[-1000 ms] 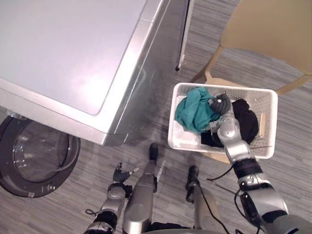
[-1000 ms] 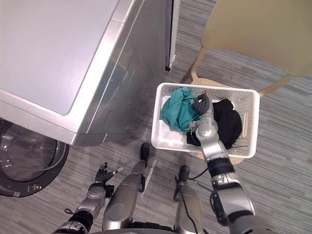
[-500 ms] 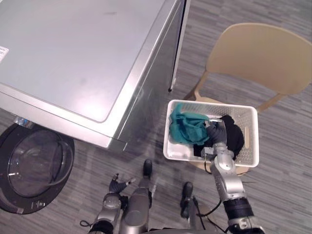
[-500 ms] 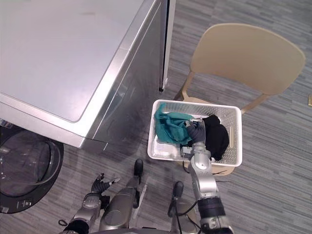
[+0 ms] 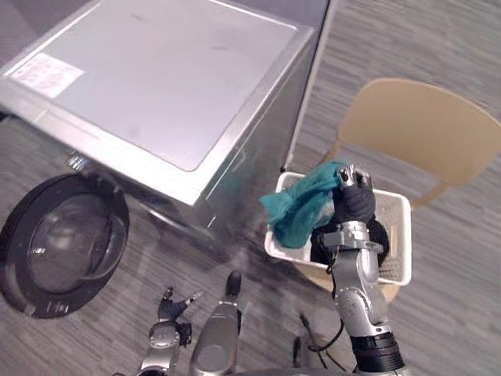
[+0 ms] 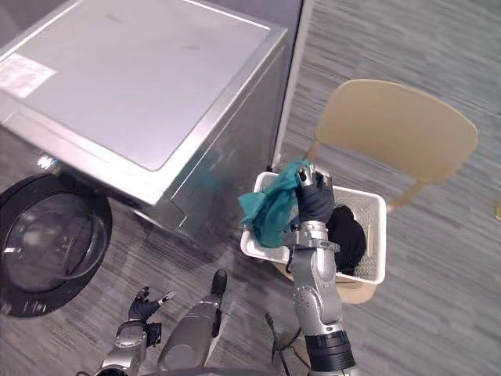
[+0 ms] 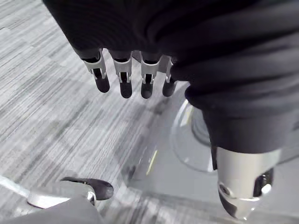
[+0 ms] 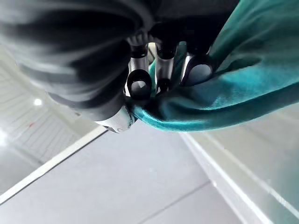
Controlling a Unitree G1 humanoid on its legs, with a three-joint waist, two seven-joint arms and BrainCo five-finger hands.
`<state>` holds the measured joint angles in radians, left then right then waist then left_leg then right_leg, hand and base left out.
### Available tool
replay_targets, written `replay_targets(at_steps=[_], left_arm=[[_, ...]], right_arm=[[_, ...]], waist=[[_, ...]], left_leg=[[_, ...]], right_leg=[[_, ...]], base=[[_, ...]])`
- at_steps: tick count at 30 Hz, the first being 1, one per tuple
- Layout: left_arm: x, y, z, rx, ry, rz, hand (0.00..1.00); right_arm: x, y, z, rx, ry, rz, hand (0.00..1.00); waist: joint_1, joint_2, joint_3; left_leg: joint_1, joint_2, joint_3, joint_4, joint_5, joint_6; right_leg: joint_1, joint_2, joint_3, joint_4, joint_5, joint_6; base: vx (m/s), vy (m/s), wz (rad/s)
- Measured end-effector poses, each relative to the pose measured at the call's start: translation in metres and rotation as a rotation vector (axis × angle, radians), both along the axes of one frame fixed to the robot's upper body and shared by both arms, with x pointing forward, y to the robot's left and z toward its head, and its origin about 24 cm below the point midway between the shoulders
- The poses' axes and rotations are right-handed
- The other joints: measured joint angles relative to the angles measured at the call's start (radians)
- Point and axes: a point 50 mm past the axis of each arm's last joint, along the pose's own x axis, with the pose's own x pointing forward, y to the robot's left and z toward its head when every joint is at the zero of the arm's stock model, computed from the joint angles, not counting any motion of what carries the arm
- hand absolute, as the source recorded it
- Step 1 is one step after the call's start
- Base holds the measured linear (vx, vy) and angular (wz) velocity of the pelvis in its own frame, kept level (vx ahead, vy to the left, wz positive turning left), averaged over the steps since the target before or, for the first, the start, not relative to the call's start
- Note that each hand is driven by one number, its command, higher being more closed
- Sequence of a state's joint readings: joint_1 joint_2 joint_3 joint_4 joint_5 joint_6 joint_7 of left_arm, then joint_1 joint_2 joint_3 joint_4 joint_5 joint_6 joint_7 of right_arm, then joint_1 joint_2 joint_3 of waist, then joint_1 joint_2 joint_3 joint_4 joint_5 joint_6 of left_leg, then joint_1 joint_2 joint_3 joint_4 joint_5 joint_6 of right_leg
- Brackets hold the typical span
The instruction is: Pick up the laundry basket with both hands and put the clothes into the washing machine.
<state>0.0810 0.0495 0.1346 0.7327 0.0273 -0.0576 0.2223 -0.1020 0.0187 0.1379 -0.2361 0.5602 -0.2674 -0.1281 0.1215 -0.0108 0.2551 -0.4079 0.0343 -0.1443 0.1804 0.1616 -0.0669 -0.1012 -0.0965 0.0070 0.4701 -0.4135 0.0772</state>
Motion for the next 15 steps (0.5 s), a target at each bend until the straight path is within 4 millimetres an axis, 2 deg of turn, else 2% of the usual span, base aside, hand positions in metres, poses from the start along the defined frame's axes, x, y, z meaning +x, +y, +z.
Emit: replay_targets(at_steps=[1, 2, 3, 4, 6, 8, 9, 10, 11, 12, 13, 14, 15], left_arm=[[-0.002, -0.009, 0.0, -0.038, -0.013, 0.014, 0.0], [-0.006, -0.017, -0.001, -0.068, -0.017, 0.023, 0.0], [-0.007, -0.028, 0.0, -0.099, -0.027, 0.003, 0.0], [0.002, -0.037, 0.005, -0.112, -0.06, -0.036, 0.0], [0.012, -0.044, 0.019, -0.11, -0.137, -0.077, 0.0], [0.021, -0.044, 0.035, -0.097, -0.224, -0.099, 0.0], [0.03, -0.045, 0.046, -0.089, -0.288, -0.114, 0.0], [0.035, -0.046, 0.053, -0.086, -0.328, -0.125, 0.0], [0.046, -0.048, 0.069, -0.079, -0.412, -0.146, 0.0], [0.052, -0.051, 0.08, -0.077, -0.474, -0.165, 0.0], [0.054, -0.054, 0.085, -0.079, -0.504, -0.176, 0.0], [0.06, -0.06, 0.096, -0.085, -0.56, -0.204, 0.0], [0.065, -0.067, 0.104, -0.092, -0.596, -0.232, 0.0]], right_arm=[[-0.001, -0.004, 0.001, -0.004, -0.007, -0.011, 1.0], [-0.002, -0.007, -0.001, -0.014, 0.002, -0.022, 1.0], [-0.002, -0.014, -0.002, -0.025, 0.011, -0.047, 1.0], [-0.001, -0.021, 0.0, -0.026, 0.009, -0.077, 1.0], [0.001, -0.031, 0.004, -0.024, -0.005, -0.127, 1.0], [-0.001, -0.033, 0.009, -0.03, -0.026, -0.141, 1.0], [-0.003, -0.035, 0.013, -0.046, -0.045, -0.153, 1.0], [-0.003, -0.036, 0.015, -0.05, -0.055, -0.158, 1.0], [-0.002, -0.037, 0.019, -0.05, -0.071, -0.169, 1.0], [-0.001, -0.037, 0.022, -0.051, -0.085, -0.17, 1.0], [0.0, -0.037, 0.024, -0.052, -0.095, -0.171, 1.0], [0.0, -0.039, 0.03, -0.053, -0.121, -0.182, 1.0], [0.0, -0.039, 0.032, -0.046, -0.131, -0.187, 1.0]], waist=[[-0.006, 0.029, -0.015], [-0.01, 0.052, -0.025], [-0.028, 0.068, -0.027], [-0.05, 0.061, -0.025], [-0.054, 0.042, -0.022], [-0.058, 0.039, -0.04], [-0.059, 0.06, -0.057], [-0.06, 0.065, -0.062], [-0.068, 0.077, -0.074], [-0.079, 0.082, -0.082], [-0.08, 0.089, -0.089], [-0.083, 0.106, -0.1], [-0.079, 0.105, -0.102]], left_leg=[[-0.017, 0.01, -0.041, -0.019, 0.027, 0.009], [-0.01, 0.023, -0.055, -0.064, 0.045, 0.038], [0.009, 0.051, 0.001, -0.148, -0.028, 0.114], [0.003, 0.059, 0.094, -0.157, -0.142, 0.153], [-0.005, 0.05, 0.2, 0.04, -0.126, 0.125], [0.036, 0.054, 0.241, 0.205, -0.139, 0.111], [0.081, 0.062, 0.241, 0.243, -0.175, 0.073], [0.111, 0.067, 0.244, 0.244, -0.202, 0.051], [0.186, 0.073, 0.249, 0.193, -0.228, 0.033], [0.246, 0.075, 0.253, 0.097, -0.223, 0.027], [0.281, 0.08, 0.253, 0.029, -0.205, 0.007], [0.334, 0.094, 0.242, -0.103, -0.183, -0.026], [0.356, 0.101, 0.237, -0.149, -0.182, -0.027]], right_leg=[[-0.011, 0.026, -0.037, 0.004, -0.016, -0.02], [-0.018, 0.048, -0.067, 0.021, -0.013, -0.033], [-0.008, 0.059, -0.133, 0.003, 0.002, -0.062], [0.005, 0.03, -0.207, -0.031, 0.023, -0.094], [0.01, -0.012, -0.279, -0.04, 0.045, -0.112], [0.012, -0.028, -0.338, -0.071, 0.081, -0.129], [0.011, -0.026, -0.371, -0.098, 0.103, -0.134], [0.009, -0.025, -0.39, -0.116, 0.115, -0.134], [0.009, -0.021, -0.425, -0.159, 0.146, -0.134], [0.013, -0.009, -0.448, -0.2, 0.177, -0.131], [0.014, 0.002, -0.46, -0.224, 0.196, -0.129], [0.016, 0.029, -0.479, -0.26, 0.226, -0.124], [0.022, 0.037, -0.49, -0.263, 0.233, -0.121]], base=[[-0.25, -0.268, 0.74], [-0.27, -0.262, 1.15], [-0.29, -0.238, 1.63], [-0.37, -0.257, 1.74], [-0.27, -0.174, 1.25], [-0.2, -0.135, 1.0], [-0.21, -0.102, 0.96], [-0.21, -0.038, 0.98], [-0.13, 0.0, 0.94], [-0.11, 0.008, 0.85], [-0.08, 0.043, 0.65], [-0.08, 0.089, 0.45], [-0.09, 0.105, 0.41]])
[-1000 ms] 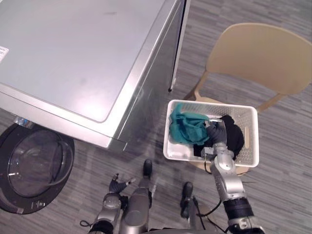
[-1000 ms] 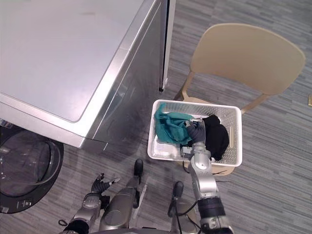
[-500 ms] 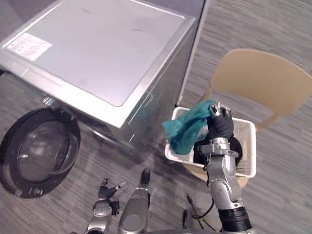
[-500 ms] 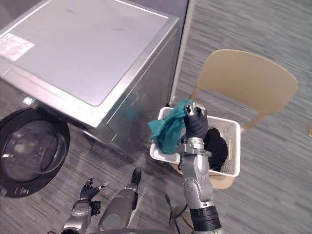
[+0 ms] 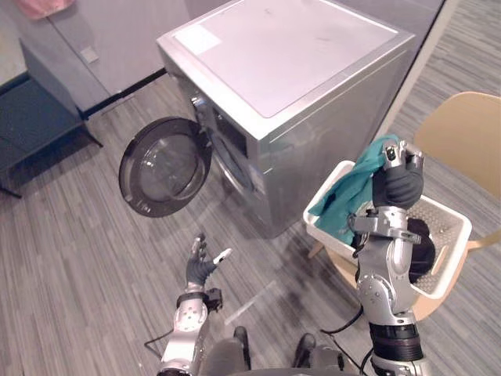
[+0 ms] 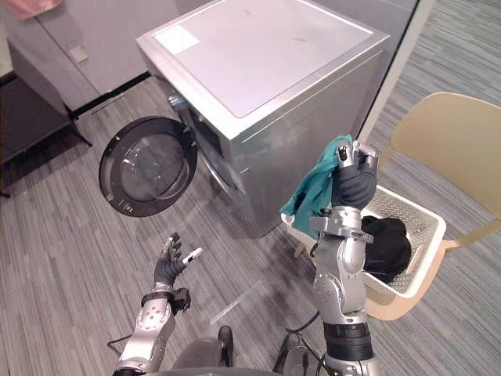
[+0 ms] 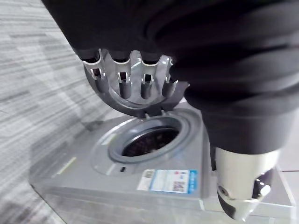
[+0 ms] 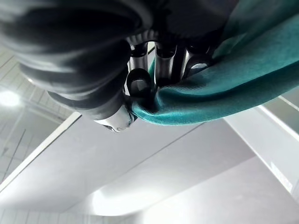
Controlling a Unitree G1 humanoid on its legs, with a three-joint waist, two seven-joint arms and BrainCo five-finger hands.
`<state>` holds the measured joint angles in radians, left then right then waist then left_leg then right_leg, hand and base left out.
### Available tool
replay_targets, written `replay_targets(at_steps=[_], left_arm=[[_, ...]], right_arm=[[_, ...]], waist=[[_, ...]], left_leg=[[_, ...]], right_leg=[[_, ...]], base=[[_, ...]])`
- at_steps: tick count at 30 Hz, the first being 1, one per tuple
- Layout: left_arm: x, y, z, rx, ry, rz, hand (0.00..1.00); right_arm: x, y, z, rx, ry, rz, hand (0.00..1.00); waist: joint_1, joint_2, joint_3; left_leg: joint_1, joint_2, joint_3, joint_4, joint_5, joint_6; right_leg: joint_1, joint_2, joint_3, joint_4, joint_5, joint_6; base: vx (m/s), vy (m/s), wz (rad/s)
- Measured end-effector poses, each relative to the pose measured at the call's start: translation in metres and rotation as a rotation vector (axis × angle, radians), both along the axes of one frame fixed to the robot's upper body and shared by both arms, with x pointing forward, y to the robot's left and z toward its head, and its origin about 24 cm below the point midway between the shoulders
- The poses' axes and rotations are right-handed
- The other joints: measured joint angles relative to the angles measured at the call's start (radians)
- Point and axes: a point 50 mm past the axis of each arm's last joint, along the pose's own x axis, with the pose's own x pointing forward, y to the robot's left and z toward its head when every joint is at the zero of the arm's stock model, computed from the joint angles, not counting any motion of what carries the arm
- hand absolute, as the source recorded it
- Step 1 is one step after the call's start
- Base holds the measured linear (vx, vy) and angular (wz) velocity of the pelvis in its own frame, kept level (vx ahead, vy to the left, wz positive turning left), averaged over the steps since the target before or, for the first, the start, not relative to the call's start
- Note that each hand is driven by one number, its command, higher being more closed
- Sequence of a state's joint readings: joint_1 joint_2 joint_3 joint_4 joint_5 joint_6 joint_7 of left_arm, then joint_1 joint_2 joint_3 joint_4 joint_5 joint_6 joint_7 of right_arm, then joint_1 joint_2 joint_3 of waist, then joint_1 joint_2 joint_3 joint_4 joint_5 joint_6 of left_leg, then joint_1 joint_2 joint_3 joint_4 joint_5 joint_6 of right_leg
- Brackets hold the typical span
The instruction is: Pick up the laundry basket with both hands and put the clothes into the washing machine.
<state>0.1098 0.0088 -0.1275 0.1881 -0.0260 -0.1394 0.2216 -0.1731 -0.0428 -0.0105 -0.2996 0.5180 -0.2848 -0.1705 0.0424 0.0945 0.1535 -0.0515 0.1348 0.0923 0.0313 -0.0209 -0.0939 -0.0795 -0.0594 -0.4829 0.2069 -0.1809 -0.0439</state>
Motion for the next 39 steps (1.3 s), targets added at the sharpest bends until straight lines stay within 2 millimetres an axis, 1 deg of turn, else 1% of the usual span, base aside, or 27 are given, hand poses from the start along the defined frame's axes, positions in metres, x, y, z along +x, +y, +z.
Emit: replay_targets(at_steps=[1, 2, 3, 4, 5, 6, 8, 9, 10, 11, 12, 14, 15, 17, 18, 19, 20, 22, 24, 28, 29, 31, 34, 36, 37, 39], left_arm=[[0.002, -0.003, 0.003, -0.002, -0.015, -0.013, 0.0], [0.003, -0.009, 0.011, 0.0, -0.052, -0.039, 0.0], [0.005, -0.011, 0.019, 0.023, -0.091, -0.051, 0.0], [0.005, -0.012, 0.024, 0.031, -0.116, -0.058, 0.0], [0.007, -0.014, 0.035, 0.05, -0.172, -0.075, 0.0], [0.009, -0.015, 0.043, 0.069, -0.211, -0.084, 0.0], [0.012, -0.015, 0.053, 0.096, -0.263, -0.094, 0.0], [0.016, -0.02, 0.06, 0.127, -0.303, -0.126, 0.0], [0.018, -0.023, 0.062, 0.131, -0.314, -0.138, 0.0], [0.021, -0.029, 0.067, 0.14, -0.335, -0.166, 0.0], [0.022, -0.033, 0.069, 0.15, -0.347, -0.181, 0.0], [0.03, -0.047, 0.078, 0.178, -0.391, -0.249, 0.0], [0.037, -0.057, 0.082, 0.212, -0.415, -0.287, 0.0], [0.045, -0.063, 0.084, 0.236, -0.425, -0.307, 0.0], [0.049, -0.065, 0.086, 0.244, -0.429, -0.314, 1.0], [0.058, -0.073, 0.09, 0.279, -0.442, -0.336, 1.0], [0.064, -0.075, 0.093, 0.309, -0.45, -0.339, 1.0], [0.069, -0.078, 0.095, 0.333, -0.453, -0.344, 1.0], [0.072, -0.078, 0.094, 0.351, -0.446, -0.349, 1.0], [0.071, -0.08, 0.091, 0.363, -0.433, -0.363, 1.0], [0.071, -0.08, 0.091, 0.367, -0.432, -0.368, 1.0], [0.071, -0.079, 0.088, 0.368, -0.421, -0.367, 1.0], [0.068, -0.074, 0.078, 0.362, -0.377, -0.355, 1.0], [0.064, -0.065, 0.068, 0.336, -0.329, -0.316, 1.0], [0.06, -0.06, 0.061, 0.322, -0.297, -0.29, 1.0], [0.054, -0.043, 0.048, 0.31, -0.236, -0.233, 1.0]], right_arm=[[0.0, 0.001, 0.0, 0.004, -0.003, 0.002, 1.0], [-0.001, 0.005, 0.0, 0.016, -0.007, 0.017, 1.0], [-0.001, 0.011, 0.001, 0.015, -0.019, 0.044, 1.0], [-0.002, 0.015, 0.003, 0.014, -0.029, 0.064, 1.0], [-0.004, 0.025, 0.007, 0.001, -0.055, 0.114, 1.0], [-0.006, 0.032, 0.009, -0.009, -0.077, 0.154, 1.0], [-0.007, 0.048, 0.012, -0.023, -0.1, 0.231, 1.0], [-0.008, 0.06, 0.018, -0.035, -0.128, 0.297, 1.0], [-0.008, 0.065, 0.02, -0.039, -0.139, 0.323, 1.0], [-0.01, 0.076, 0.024, -0.052, -0.166, 0.379, 1.0], [-0.01, 0.081, 0.026, -0.057, -0.176, 0.406, 1.0], [-0.014, 0.098, 0.03, -0.062, -0.203, 0.503, 1.0], [-0.016, 0.111, 0.033, -0.071, -0.217, 0.58, 1.0], [-0.02, 0.125, 0.036, -0.083, -0.228, 0.655, 1.0], [-0.021, 0.129, 0.037, -0.085, -0.233, 0.683, 1.0], [-0.022, 0.137, 0.039, -0.091, -0.235, 0.735, 1.0], [-0.021, 0.141, 0.039, -0.09, -0.231, 0.757, 1.0], [-0.019, 0.142, 0.038, -0.091, -0.218, 0.765, 1.0], [-0.018, 0.142, 0.039, -0.075, -0.215, 0.775, 1.0], [-0.018, 0.142, 0.039, -0.063, -0.209, 0.781, 1.0], [-0.017, 0.142, 0.039, -0.063, -0.206, 0.778, 0.0], [-0.014, 0.141, 0.036, -0.069, -0.19, 0.765, 0.0], [-0.009, 0.138, 0.025, -0.114, -0.145, 0.725, 0.0], [-0.007, 0.127, 0.015, -0.117, -0.104, 0.663, 0.0], [-0.005, 0.118, 0.008, -0.118, -0.069, 0.614, 0.0], [-0.002, 0.102, -0.005, -0.152, -0.014, 0.52, 0.0]], waist=[[0.0, -0.002, -0.001], [-0.001, -0.011, -0.011], [0.0, -0.019, -0.021], [0.0, -0.02, -0.029], [0.001, -0.021, -0.043], [0.001, -0.02, -0.049], [0.0, -0.02, -0.05], [0.0, -0.02, -0.058], [0.0, -0.02, -0.064], [0.001, -0.02, -0.075], [0.0, -0.02, -0.077], [-0.001, -0.022, -0.081], [-0.001, -0.022, -0.082], [-0.003, -0.025, -0.089], [-0.002, -0.027, -0.094], [-0.002, -0.035, -0.1], [-0.002, -0.038, -0.102], [-0.004, -0.039, -0.103], [-0.005, -0.039, -0.106], [-0.001, -0.041, -0.107], [-0.003, -0.043, -0.108], [-0.004, -0.046, -0.109], [-0.005, -0.047, -0.11], [-0.006, -0.047, -0.11], [-0.006, -0.047, -0.11], [-0.006, -0.047, -0.11]], left_leg=[[0.01, 0.0, -0.009, -0.012, 0.0, 0.0], [0.027, -0.007, -0.014, -0.03, 0.0, 0.0], [0.033, -0.012, -0.015, -0.031, 0.0, 0.0], [0.032, -0.015, -0.015, -0.032, 0.0, 0.0], [0.031, -0.025, -0.014, -0.033, 0.003, 0.004], [0.034, -0.032, -0.013, -0.033, 0.006, 0.009], [0.049, -0.037, -0.011, -0.034, 0.01, 0.015], [0.056, -0.041, -0.012, -0.035, 0.014, 0.021], [0.056, -0.041, -0.012, -0.037, 0.018, 0.026], [0.06, -0.041, -0.012, -0.05, 0.025, 0.031], [0.064, -0.04, -0.011, -0.058, 0.03, 0.032], [0.075, -0.043, -0.011, -0.071, 0.044, 0.035], [0.085, -0.039, -0.009, -0.073, 0.047, 0.035], [0.089, -0.036, -0.006, -0.078, 0.052, 0.034], [0.089, -0.034, -0.005, -0.086, 0.058, 0.033], [0.089, -0.03, -0.005, -0.099, 0.071, 0.033], [0.089, -0.027, -0.005, -0.103, 0.075, 0.033], [0.09, -0.026, -0.005, -0.103, 0.077, 0.031], [0.094, -0.025, 0.0, -0.103, 0.077, 0.031], [0.096, -0.024, 0.022, -0.104, 0.077, 0.031], [0.096, -0.024, 0.028, -0.106, 0.077, 0.031], [0.1, -0.025, 0.038, -0.11, 0.077, 0.031], [0.109, -0.026, 0.047, -0.119, 0.077, 0.031], [0.114, -0.028, 0.047, -0.122, 0.077, 0.031], [0.117, -0.029, 0.046, -0.124, 0.077, 0.031], [0.12, -0.029, 0.046, -0.124, 0.077, 0.031]], right_leg=[[0.009, 0.0, -0.007, -0.001, 0.002, 0.004], [0.021, -0.006, -0.01, -0.002, 0.009, 0.014], [0.026, -0.014, -0.006, -0.005, 0.014, 0.023], [0.027, -0.016, -0.003, -0.009, 0.018, 0.029], [0.028, -0.016, 0.008, -0.023, 0.031, 0.041], [0.034, -0.018, 0.017, -0.034, 0.042, 0.046], [0.051, -0.02, 0.024, -0.05, 0.056, 0.05], [0.063, -0.02, 0.026, -0.061, 0.064, 0.054], [0.063, -0.019, 0.026, -0.065, 0.069, 0.052], [0.064, -0.014, 0.03, -0.075, 0.079, 0.049], [0.064, -0.012, 0.031, -0.077, 0.081, 0.048], [0.076, -0.007, 0.032, -0.096, 0.097, 0.042], [0.089, 0.005, 0.037, -0.111, 0.107, 0.041], [0.094, 0.012, 0.042, -0.127, 0.118, 0.035], [0.094, 0.017, 0.043, -0.136, 0.124, 0.033], [0.095, 0.025, 0.043, -0.154, 0.136, 0.031], [0.097, 0.028, 0.044, -0.166, 0.145, 0.026], [0.104, 0.038, 0.046, -0.181, 0.155, 0.026], [0.116, 0.044, 0.051, -0.205, 0.172, 0.023], [0.117, 0.051, 0.074, -0.234, 0.196, 0.022], [0.119, 0.054, 0.08, -0.247, 0.206, 0.022], [0.121, 0.055, 0.09, -0.257, 0.213, 0.022], [0.128, 0.058, 0.099, -0.272, 0.224, 0.023], [0.135, 0.057, 0.1, -0.28, 0.227, 0.023], [0.139, 0.057, 0.099, -0.282, 0.227, 0.023], [0.143, 0.057, 0.099, -0.285, 0.227, 0.023]], base=[[-0.1, 0.12, 0.29], [-0.09, 0.127, 0.23], [-0.08, 0.117, 0.14], [-0.08, 0.103, -0.01], [-0.08, 0.086, -0.05], [-0.08, 0.091, -0.06], [-0.08, 0.069, -0.05], [-0.1, 0.048, -0.02], [-0.09, 0.022, -0.02], [-0.07, 0.006, -0.05], [-0.07, -0.009, -0.05], [-0.09, -0.007, -0.04], [-0.1, -0.017, -0.09], [-0.07, -0.028, -0.1], [-0.07, -0.043, -0.06], [-0.08, -0.046, -0.05], [-0.07, -0.037, -0.04], [-0.04, -0.027, -0.03], [-0.03, -0.015, -0.07], [0.0, 0.009, -0.17], [0.01, 0.021, -0.19], [0.02, 0.024, -0.16], [0.03, 0.034, -0.1], [0.02, 0.017, 0.0], [0.04, 0.034, 0.02], [0.04, 0.037, 0.02]])
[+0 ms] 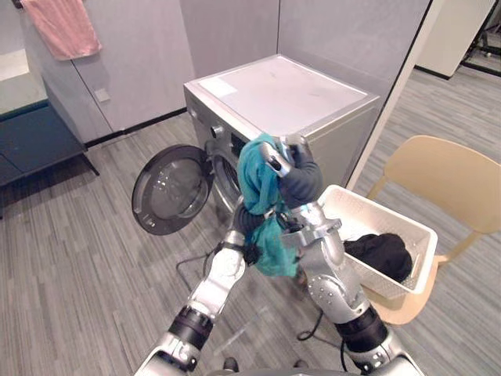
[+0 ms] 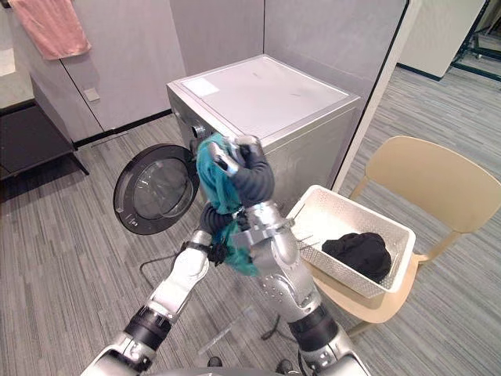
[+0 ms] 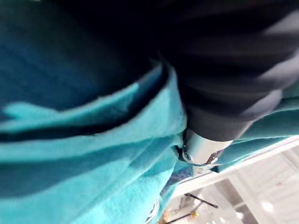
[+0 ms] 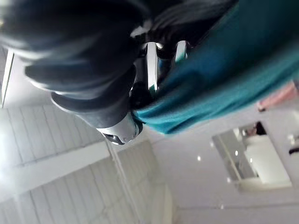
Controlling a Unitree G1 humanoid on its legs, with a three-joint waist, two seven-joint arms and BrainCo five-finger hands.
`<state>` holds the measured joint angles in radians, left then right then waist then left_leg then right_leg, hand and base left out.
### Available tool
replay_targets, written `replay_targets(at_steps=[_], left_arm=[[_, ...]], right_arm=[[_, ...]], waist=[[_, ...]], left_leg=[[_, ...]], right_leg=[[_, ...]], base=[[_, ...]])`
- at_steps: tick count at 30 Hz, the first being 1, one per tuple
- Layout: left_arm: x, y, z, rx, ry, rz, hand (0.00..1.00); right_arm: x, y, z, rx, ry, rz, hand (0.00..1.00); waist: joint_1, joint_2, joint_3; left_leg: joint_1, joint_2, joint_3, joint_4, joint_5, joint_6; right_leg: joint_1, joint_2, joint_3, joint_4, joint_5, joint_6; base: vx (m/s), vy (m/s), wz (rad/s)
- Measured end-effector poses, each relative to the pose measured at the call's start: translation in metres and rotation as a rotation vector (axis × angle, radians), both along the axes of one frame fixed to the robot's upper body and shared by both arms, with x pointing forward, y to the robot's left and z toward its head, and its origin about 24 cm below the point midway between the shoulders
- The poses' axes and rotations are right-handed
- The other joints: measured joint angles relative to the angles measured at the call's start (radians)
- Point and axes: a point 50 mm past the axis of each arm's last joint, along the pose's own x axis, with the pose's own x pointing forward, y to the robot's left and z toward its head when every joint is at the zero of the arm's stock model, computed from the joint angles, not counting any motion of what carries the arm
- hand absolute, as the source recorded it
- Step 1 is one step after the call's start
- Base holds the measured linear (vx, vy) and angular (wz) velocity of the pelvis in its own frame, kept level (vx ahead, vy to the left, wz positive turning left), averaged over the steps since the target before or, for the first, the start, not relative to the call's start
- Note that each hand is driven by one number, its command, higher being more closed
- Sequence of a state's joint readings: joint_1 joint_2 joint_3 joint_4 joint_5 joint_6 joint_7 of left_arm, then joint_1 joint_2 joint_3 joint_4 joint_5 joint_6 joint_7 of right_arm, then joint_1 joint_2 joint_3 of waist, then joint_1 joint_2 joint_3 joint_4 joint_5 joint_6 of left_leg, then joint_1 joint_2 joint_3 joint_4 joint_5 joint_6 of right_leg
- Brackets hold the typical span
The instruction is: Pick up the laundry basket with both hands and put the clothes into the washing machine.
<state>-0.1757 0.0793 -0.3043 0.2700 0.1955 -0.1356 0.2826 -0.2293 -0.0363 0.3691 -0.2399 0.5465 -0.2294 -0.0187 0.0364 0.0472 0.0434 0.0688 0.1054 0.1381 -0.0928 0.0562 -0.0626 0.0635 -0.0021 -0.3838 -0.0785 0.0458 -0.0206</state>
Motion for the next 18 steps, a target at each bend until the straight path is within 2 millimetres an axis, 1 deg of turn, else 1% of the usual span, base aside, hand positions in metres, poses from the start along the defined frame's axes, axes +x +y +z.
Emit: replay_targets(at_steps=[1, 2, 3, 4, 5, 6, 7, 9, 10, 12, 13, 14, 16, 18], left_arm=[[-0.003, 0.008, -0.005, -0.01, 0.021, 0.033, 1.0], [-0.007, 0.019, -0.011, -0.021, 0.044, 0.082, 1.0], [-0.009, 0.024, -0.013, -0.027, 0.05, 0.1, 1.0], [-0.012, 0.032, -0.016, -0.05, 0.065, 0.136, 1.0], [-0.019, 0.043, -0.02, -0.071, 0.079, 0.177, 1.0], [-0.021, 0.045, -0.022, -0.08, 0.087, 0.187, 1.0], [-0.025, 0.052, -0.027, -0.094, 0.108, 0.218, 1.0], [-0.038, 0.072, -0.039, -0.139, 0.16, 0.31, 1.0], [-0.041, 0.076, -0.041, -0.148, 0.17, 0.33, 1.0], [-0.052, 0.092, -0.05, -0.166, 0.205, 0.4, 1.0], [-0.059, 0.1, -0.055, -0.176, 0.226, 0.44, 1.0], [-0.062, 0.103, -0.059, -0.18, 0.243, 0.451, 1.0], [-0.072, 0.112, -0.072, -0.158, 0.307, 0.477, 1.0], [-0.084, 0.118, -0.088, -0.163, 0.385, 0.5, 1.0]], right_arm=[[0.001, -0.008, -0.004, -0.032, 0.005, -0.044, 0.0], [0.002, -0.021, -0.01, -0.092, 0.008, -0.123, 0.0], [0.002, -0.026, -0.011, -0.129, 0.001, -0.165, 0.0], [0.003, -0.035, -0.014, -0.191, -0.006, -0.239, 0.0], [0.003, -0.048, -0.018, -0.285, -0.016, -0.328, 0.0], [0.003, -0.052, -0.019, -0.32, -0.021, -0.359, 0.0], [0.003, -0.061, -0.019, -0.378, -0.032, -0.42, 0.0], [0.002, -0.085, -0.021, -0.517, -0.052, -0.583, 0.0], [0.001, -0.09, -0.022, -0.551, -0.053, -0.612, 0.0], [-0.004, -0.107, -0.034, -0.697, -0.035, -0.694, 0.0], [-0.005, -0.115, -0.048, -0.793, 0.01, -0.711, 0.0], [-0.007, -0.121, -0.061, -0.849, 0.058, -0.71, 0.0], [-0.013, -0.133, -0.1, -0.969, 0.222, -0.671, 0.0], [-0.024, -0.145, -0.147, -1.069, 0.436, -0.606, 0.0]], waist=[[0.0, 0.0, 0.0], [0.001, -0.001, 0.001], [0.002, -0.001, 0.001], [0.002, -0.001, 0.001], [0.003, -0.002, 0.001], [0.004, -0.002, 0.002], [0.004, -0.003, 0.002], [0.004, -0.01, 0.006], [0.004, -0.012, 0.008], [0.005, -0.017, 0.01], [0.004, -0.018, 0.01], [0.005, -0.019, 0.011], [0.007, -0.018, 0.012], [0.01, -0.013, 0.023]], left_leg=[[0.0, 0.0, 0.0, 0.0, 0.0, 0.0], [0.0, 0.0, -0.001, 0.0, 0.0, 0.0], [0.0, 0.0, -0.001, 0.0, 0.0, 0.0], [0.0, 0.0, -0.001, 0.0, 0.0, 0.0], [0.0, 0.0, -0.002, 0.0, -0.001, 0.0], [0.0, 0.0, -0.002, 0.0, -0.001, 0.0], [-0.001, 0.0, -0.003, 0.0, -0.001, -0.001], [-0.003, 0.0, -0.004, 0.0, -0.001, -0.001], [-0.003, 0.0, -0.005, 0.0, -0.001, -0.001], [-0.014, 0.0, -0.013, -0.001, -0.001, -0.001], [-0.021, -0.001, -0.024, -0.001, -0.001, -0.001], [-0.026, 0.0, -0.032, -0.001, -0.001, -0.001], [-0.041, -0.001, -0.053, -0.001, -0.001, -0.001], [-0.1, -0.001, -0.095, 0.007, 0.003, -0.005]], right_leg=[[0.001, 0.0, 0.0, -0.001, 0.0, 0.0], [0.003, 0.001, -0.001, -0.004, 0.001, 0.001], [0.004, 0.001, -0.001, -0.007, 0.001, 0.002], [0.006, 0.001, -0.001, -0.01, 0.002, 0.003], [0.006, 0.002, -0.001, -0.011, 0.002, 0.003], [0.007, 0.002, -0.001, -0.011, 0.002, 0.003], [0.007, 0.002, -0.001, -0.011, 0.002, 0.003], [0.006, 0.002, -0.002, -0.012, 0.001, 0.004], [0.006, 0.002, -0.003, -0.012, 0.001, 0.005], [0.006, 0.001, -0.009, -0.012, -0.003, 0.01], [0.004, -0.001, -0.017, -0.011, -0.011, 0.021], [0.003, -0.001, -0.023, -0.009, -0.012, 0.022], [-0.011, -0.004, -0.036, 0.013, -0.025, 0.016], [-0.071, -0.022, -0.076, 0.08, -0.067, 0.024]], base=[[0.03, 0.034, 0.02], [0.0, 0.0, 0.0], [0.0, 0.0, 0.0], [0.0, 0.0, 0.0], [0.0, 0.0, 0.0], [0.0, 0.0, 0.0], [0.0, 0.0, 0.0], [0.03, 0.032, 0.02], [0.03, 0.025, 0.05], [0.01, 0.02, 0.13], [0.0, 0.015, 0.22], [0.01, 0.016, 0.26], [0.04, 0.017, 0.29], [0.02, 0.015, 0.46]])
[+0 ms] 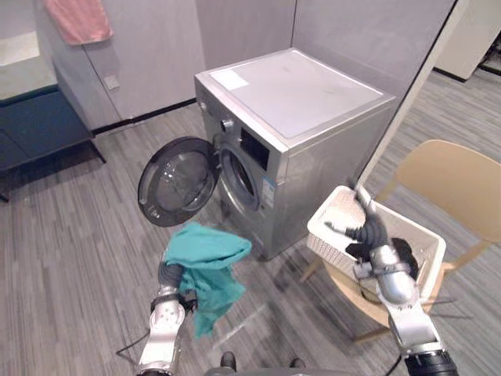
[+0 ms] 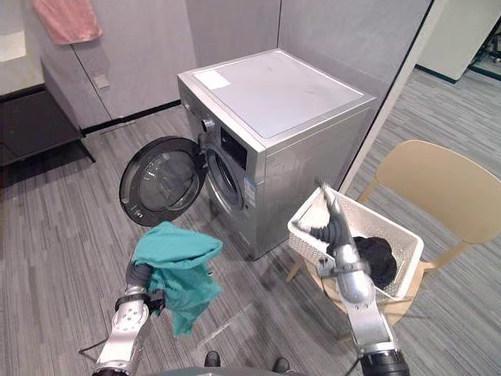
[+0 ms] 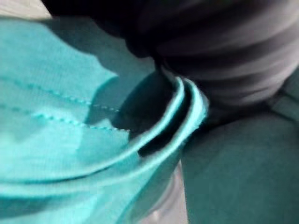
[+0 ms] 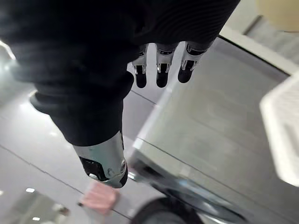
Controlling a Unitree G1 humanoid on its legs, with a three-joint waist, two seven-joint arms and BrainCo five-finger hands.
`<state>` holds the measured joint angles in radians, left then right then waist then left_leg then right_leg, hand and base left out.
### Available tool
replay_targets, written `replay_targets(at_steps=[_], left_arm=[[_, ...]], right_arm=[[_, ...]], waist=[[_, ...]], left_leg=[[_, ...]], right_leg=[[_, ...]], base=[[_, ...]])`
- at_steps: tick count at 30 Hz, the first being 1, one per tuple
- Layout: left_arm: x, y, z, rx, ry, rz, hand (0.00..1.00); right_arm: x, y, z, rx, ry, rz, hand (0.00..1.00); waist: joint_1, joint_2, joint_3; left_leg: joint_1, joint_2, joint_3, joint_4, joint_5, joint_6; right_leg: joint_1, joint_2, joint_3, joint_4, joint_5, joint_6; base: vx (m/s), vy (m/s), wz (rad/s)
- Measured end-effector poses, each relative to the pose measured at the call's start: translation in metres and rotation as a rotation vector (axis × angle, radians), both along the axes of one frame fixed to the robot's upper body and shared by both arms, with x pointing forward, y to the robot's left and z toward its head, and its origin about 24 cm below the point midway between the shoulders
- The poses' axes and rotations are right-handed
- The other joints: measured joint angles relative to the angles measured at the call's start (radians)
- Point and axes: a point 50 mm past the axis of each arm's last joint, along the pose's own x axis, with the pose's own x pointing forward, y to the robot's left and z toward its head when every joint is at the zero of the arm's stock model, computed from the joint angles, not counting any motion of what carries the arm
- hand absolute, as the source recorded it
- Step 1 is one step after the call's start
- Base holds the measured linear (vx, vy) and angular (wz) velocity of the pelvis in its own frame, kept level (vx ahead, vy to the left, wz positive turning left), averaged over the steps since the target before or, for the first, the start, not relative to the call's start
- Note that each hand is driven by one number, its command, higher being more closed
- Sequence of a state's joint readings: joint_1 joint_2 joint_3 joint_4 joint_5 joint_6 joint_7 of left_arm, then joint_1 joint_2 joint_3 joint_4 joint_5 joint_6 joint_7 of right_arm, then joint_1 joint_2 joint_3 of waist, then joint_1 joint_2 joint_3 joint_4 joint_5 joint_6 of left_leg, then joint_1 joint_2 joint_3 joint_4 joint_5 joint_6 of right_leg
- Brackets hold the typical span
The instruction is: Pick up the laundry basket with both hands and put the clothes into the washing machine.
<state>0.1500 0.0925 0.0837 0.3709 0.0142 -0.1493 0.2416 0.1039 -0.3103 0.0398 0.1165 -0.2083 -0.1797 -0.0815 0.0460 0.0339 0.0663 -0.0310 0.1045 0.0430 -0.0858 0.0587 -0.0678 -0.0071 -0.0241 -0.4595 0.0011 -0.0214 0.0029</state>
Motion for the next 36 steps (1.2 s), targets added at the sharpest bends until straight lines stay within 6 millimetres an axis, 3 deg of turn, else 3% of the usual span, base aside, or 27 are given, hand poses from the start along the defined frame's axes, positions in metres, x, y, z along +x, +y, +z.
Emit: replay_targets(at_steps=[2, 4, 5, 6, 7, 8, 9, 11, 13, 14, 15, 16, 17, 18, 20, 23, 24, 25, 26, 27, 28, 30, 31, 32, 33, 35, 36], left_arm=[[-0.004, 0.0, -0.008, -0.018, 0.039, -0.001, 1.0], [-0.01, 0.0, -0.017, -0.036, 0.092, -0.005, 1.0], [-0.012, -0.002, -0.022, -0.05, 0.12, -0.007, 1.0], [-0.013, -0.003, -0.024, -0.06, 0.131, -0.01, 1.0], [-0.016, -0.007, -0.029, -0.074, 0.151, -0.013, 1.0], [-0.017, -0.008, -0.031, -0.079, 0.16, -0.012, 1.0], [-0.024, -0.007, -0.036, -0.084, 0.191, 0.0, 1.0], [-0.035, 0.0, -0.042, -0.081, 0.23, 0.031, 1.0], [-0.041, 0.001, -0.046, -0.083, 0.256, 0.04, 1.0], [-0.046, 0.002, -0.049, -0.084, 0.273, 0.043, 1.0], [-0.05, 0.001, -0.051, -0.086, 0.293, 0.041, 1.0], [-0.051, 0.0, -0.051, -0.08, 0.298, 0.033, 1.0], [-0.048, 0.0, -0.048, -0.066, 0.289, 0.015, 1.0], [-0.046, 0.001, -0.046, -0.046, 0.284, -0.003, 1.0], [-0.044, 0.005, -0.043, -0.033, 0.273, -0.003, 1.0], [-0.035, 0.006, -0.039, -0.02, 0.25, -0.021, 1.0], [-0.028, 0.004, -0.036, -0.018, 0.233, -0.035, 1.0], [-0.025, 0.0, -0.036, -0.017, 0.23, -0.057, 1.0], [-0.022, -0.003, -0.035, -0.021, 0.225, -0.074, 1.0], [-0.018, -0.01, -0.035, -0.033, 0.219, -0.105, 1.0], [-0.012, -0.019, -0.033, -0.021, 0.204, -0.151, 1.0], [-0.005, -0.03, -0.031, -0.045, 0.186, -0.184, 1.0], [-0.004, -0.038, -0.029, -0.068, 0.174, -0.199, 1.0], [-0.005, -0.044, -0.027, -0.086, 0.157, -0.211, 1.0], [-0.007, -0.047, -0.025, -0.092, 0.144, -0.223, 1.0], [-0.004, -0.052, -0.022, -0.101, 0.13, -0.239, 1.0], [-0.001, -0.055, -0.02, -0.106, 0.12, -0.245, 1.0]], right_arm=[[-0.009, -0.007, -0.029, -0.001, 0.137, -0.042, 0.0], [-0.022, -0.01, -0.06, 0.024, 0.283, -0.093, 0.0], [-0.034, -0.012, -0.081, 0.053, 0.379, -0.151, 0.0], [-0.04, -0.012, -0.09, 0.062, 0.426, -0.178, 0.0], [-0.048, -0.014, -0.103, 0.068, 0.497, -0.214, 0.0], [-0.051, -0.015, -0.107, 0.069, 0.519, -0.223, 0.0], [-0.052, -0.014, -0.114, 0.074, 0.557, -0.236, 0.0], [-0.046, -0.002, -0.118, 0.106, 0.57, -0.245, 0.0], [-0.04, 0.003, -0.116, 0.119, 0.553, -0.244, 0.0], [-0.038, 0.005, -0.115, 0.125, 0.543, -0.254, 0.0], [-0.04, 0.005, -0.116, 0.136, 0.545, -0.268, 0.0], [-0.041, 0.004, -0.115, 0.143, 0.541, -0.275, 0.0], [-0.043, 0.004, -0.112, 0.152, 0.523, -0.279, 0.0], [-0.044, 0.008, -0.11, 0.177, 0.508, -0.279, 0.0], [-0.042, 0.016, -0.11, 0.217, 0.503, -0.278, 0.0], [-0.039, 0.015, -0.108, 0.219, 0.495, -0.279, 0.0], [-0.041, 0.013, -0.111, 0.211, 0.512, -0.286, 0.0], [-0.044, 0.011, -0.113, 0.206, 0.522, -0.294, 0.0], [-0.046, 0.008, -0.114, 0.198, 0.53, -0.299, 0.0], [-0.047, 0.004, -0.114, 0.186, 0.532, -0.307, 0.0], [-0.043, 0.004, -0.111, 0.192, 0.512, -0.307, 0.0], [-0.042, 0.006, -0.109, 0.207, 0.498, -0.307, 0.0], [-0.044, 0.008, -0.105, 0.219, 0.478, -0.301, 0.0], [-0.044, 0.01, -0.099, 0.238, 0.445, -0.298, 0.0], [-0.04, 0.015, -0.092, 0.257, 0.404, -0.283, 0.0], [-0.031, 0.016, -0.082, 0.279, 0.347, -0.283, 0.0], [-0.032, 0.018, -0.083, 0.296, 0.35, -0.291, 0.0]], waist=[[0.0, 0.006, 0.027], [-0.002, 0.008, 0.048], [-0.008, 0.01, 0.057], [-0.009, 0.011, 0.06], [-0.01, 0.017, 0.067], [-0.009, 0.029, 0.067], [-0.004, 0.035, 0.07], [-0.001, 0.011, 0.085], [0.0, -0.005, 0.099], [-0.001, -0.019, 0.113], [-0.004, -0.03, 0.121], [-0.007, -0.035, 0.127], [-0.01, -0.04, 0.141], [-0.013, -0.034, 0.155], [-0.033, -0.058, 0.164], [-0.053, -0.067, 0.175], [-0.067, -0.07, 0.173], [-0.074, -0.076, 0.172], [-0.088, -0.074, 0.169], [-0.087, -0.039, 0.167], [-0.088, -0.027, 0.168], [-0.093, -0.008, 0.179], [-0.091, -0.002, 0.181], [-0.082, 0.001, 0.179], [-0.063, -0.001, 0.178], [-0.041, 0.003, 0.173], [-0.029, -0.006, 0.176]], left_leg=[[-0.042, -0.004, -0.043, 0.016, 0.006, -0.007], [-0.082, -0.008, -0.029, 0.022, 0.02, 0.011], [-0.11, 0.01, 0.114, 0.042, -0.004, 0.078], [-0.117, 0.024, 0.205, 0.058, -0.017, 0.097], [-0.128, 0.046, 0.327, 0.079, -0.013, 0.093], [-0.129, 0.052, 0.345, 0.09, 0.023, 0.081], [-0.131, 0.044, 0.338, 0.093, 0.032, 0.046], [-0.131, 0.015, 0.316, 0.098, 0.029, 0.044], [-0.132, -0.006, 0.315, 0.14, -0.024, 0.056], [-0.131, -0.021, 0.311, 0.197, -0.078, 0.056], [-0.128, -0.038, 0.284, 0.251, -0.135, 0.065], [-0.129, -0.045, 0.262, 0.285, -0.171, 0.076], [-0.119, -0.05, 0.242, 0.326, -0.211, 0.085], [-0.106, -0.049, 0.216, 0.351, -0.244, 0.088], [-0.07, -0.049, 0.193, 0.337, -0.265, 0.084], [-0.005, -0.051, 0.171, 0.291, -0.288, 0.071], [0.017, -0.056, 0.156, 0.276, -0.291, 0.054], [0.039, -0.062, 0.141, 0.275, -0.301, 0.028], [0.058, -0.061, 0.122, 0.274, -0.31, 0.019], [0.068, -0.036, 0.113, 0.274, -0.313, 0.007], [0.068, -0.024, 0.121, 0.307, -0.294, -0.026], [0.062, 0.01, 0.132, 0.458, -0.265, -0.064], [0.013, 0.052, 0.146, 0.696, -0.193, -0.051], [-0.051, 0.104, 0.157, 0.899, -0.064, -0.035], [-0.118, 0.153, 0.168, 1.076, -0.05, -0.026], [-0.24, 0.205, 0.188, 1.241, -0.147, 0.001], [-0.29, 0.211, 0.203, 1.223, -0.188, 0.022]], right_leg=[[-0.038, -0.021, -0.047, 0.066, -0.038, -0.001], [-0.067, -0.056, -0.119, 0.13, -0.079, -0.007], [-0.071, -0.086, -0.184, 0.153, -0.1, -0.004], [-0.071, -0.104, -0.214, 0.168, -0.109, 0.002], [-0.072, -0.13, -0.257, 0.199, -0.124, 0.014], [-0.072, -0.135, -0.264, 0.213, -0.13, 0.018], [-0.07, -0.149, -0.267, 0.227, -0.136, 0.027], [-0.054, -0.179, -0.267, 0.226, -0.143, 0.047], [-0.047, -0.218, -0.269, 0.276, -0.167, 0.083], [-0.052, -0.272, -0.265, 0.385, -0.2, 0.101], [-0.076, -0.341, -0.22, 0.534, -0.21, 0.076], [-0.121, -0.373, -0.14, 0.653, -0.196, 0.023], [-0.197, -0.386, 0.003, 0.804, -0.136, -0.052], [-0.268, -0.342, 0.148, 0.904, -0.182, -0.001], [-0.344, -0.264, 0.219, 0.922, -0.246, 0.016], [-0.442, -0.177, 0.152, 0.681, -0.235, 0.019], [-0.443, -0.147, 0.119, 0.498, -0.175, 0.013], [-0.441, -0.125, 0.12, 0.42, -0.074, -0.029], [-0.426, -0.116, 0.133, 0.417, -0.026, -0.101], [-0.418, -0.108, 0.111, 0.434, -0.045, -0.089], [-0.403, -0.109, 0.101, 0.461, -0.095, -0.097], [-0.322, -0.096, 0.076, 0.466, -0.128, -0.106], [-0.241, -0.066, 0.059, 0.452, -0.138, -0.115], [-0.17, -0.04, 0.08, 0.412, -0.146, -0.127], [-0.111, -0.011, 0.128, 0.372, -0.164, -0.124], [-0.057, 0.02, 0.213, 0.321, -0.179, -0.116], [-0.035, 0.021, 0.265, 0.297, -0.18, -0.115]], base=[[0.0, -0.006, 0.7], [0.01, -0.003, 1.09], [0.07, 0.0, 1.35], [0.16, 0.007, 1.52], [0.19, 0.007, 1.04], [0.23, 0.035, 0.95], [0.2, 0.067, 0.58], [0.2, 0.077, 0.5], [0.16, 0.119, 0.3], [0.17, 0.147, 0.45], [0.17, 0.142, 0.54], [0.17, 0.143, 0.59], [0.2, 0.123, 0.57], [0.21, 0.096, 0.57], [0.25, 0.019, 0.43], [0.33, -0.038, 0.3], [0.43, -0.088, 0.61], [0.48, -0.095, 0.68], [0.45, -0.088, 0.45], [0.59, -0.12, 0.28], [0.68, -0.163, 0.12], [0.61, -0.18, 0.09], [0.43, -0.138, -0.22], [0.51, -0.096, -0.74], [0.38, -0.016, -0.98], [0.51, 0.036, -1.37], [0.45, 0.089, -1.29]])
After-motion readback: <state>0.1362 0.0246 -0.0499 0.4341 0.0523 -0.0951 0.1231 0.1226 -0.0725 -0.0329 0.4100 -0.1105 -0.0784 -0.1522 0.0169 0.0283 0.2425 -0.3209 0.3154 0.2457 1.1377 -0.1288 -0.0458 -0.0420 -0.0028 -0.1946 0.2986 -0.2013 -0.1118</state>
